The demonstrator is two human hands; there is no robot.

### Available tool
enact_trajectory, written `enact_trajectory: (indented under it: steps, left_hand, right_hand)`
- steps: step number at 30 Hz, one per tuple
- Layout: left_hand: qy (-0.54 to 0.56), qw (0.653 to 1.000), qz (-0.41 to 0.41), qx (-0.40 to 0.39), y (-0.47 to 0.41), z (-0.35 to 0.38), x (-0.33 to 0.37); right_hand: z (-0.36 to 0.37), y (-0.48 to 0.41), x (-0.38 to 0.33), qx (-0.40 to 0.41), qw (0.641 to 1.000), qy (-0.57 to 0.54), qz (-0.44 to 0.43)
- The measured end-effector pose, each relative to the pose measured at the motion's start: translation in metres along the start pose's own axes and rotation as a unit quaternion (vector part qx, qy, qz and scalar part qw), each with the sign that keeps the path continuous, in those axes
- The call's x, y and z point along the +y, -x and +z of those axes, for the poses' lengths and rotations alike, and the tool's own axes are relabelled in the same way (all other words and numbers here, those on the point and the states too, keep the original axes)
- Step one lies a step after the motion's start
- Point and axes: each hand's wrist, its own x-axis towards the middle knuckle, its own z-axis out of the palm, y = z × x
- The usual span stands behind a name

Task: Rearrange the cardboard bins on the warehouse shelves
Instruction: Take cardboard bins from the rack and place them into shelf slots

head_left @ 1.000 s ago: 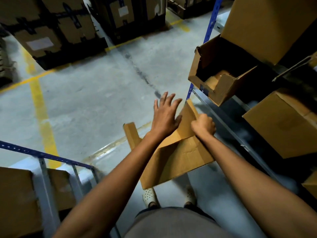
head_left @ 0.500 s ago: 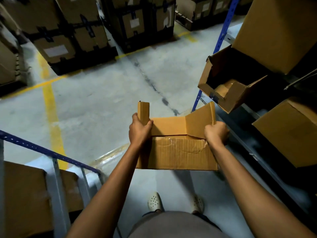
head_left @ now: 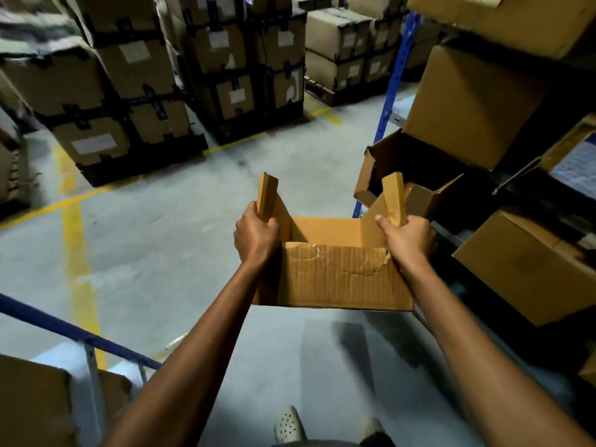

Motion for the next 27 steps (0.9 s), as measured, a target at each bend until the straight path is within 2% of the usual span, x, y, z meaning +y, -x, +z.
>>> enact_trajectory:
  steps: [8,13,20,27]
  left_hand:
    - [0.009,0.993,0.081,0.08,-0.015,-0.063,0.063]
    - [0.034,0.98,0.151,0.127,-0.004,-0.111,0.113]
    - [0.064,0.947,0.212,0.234,0.009,-0.183,0.195]
    - [0.1,0.909,0.275,0.296,0.017,-0.252,0.274]
  right_hand:
    - [-0.045,0.006,-0.059,0.006,0.995,-0.059,-0.075]
    - [-0.082,0.011,-0.109,0.041,0.987,-0.094,-0.125]
    - [-0.152,0.023,-0.183,0.116,0.957,-0.135,-0.229]
    - [-0.217,0.032,-0.253,0.153,0.921,-0.203,-0.294]
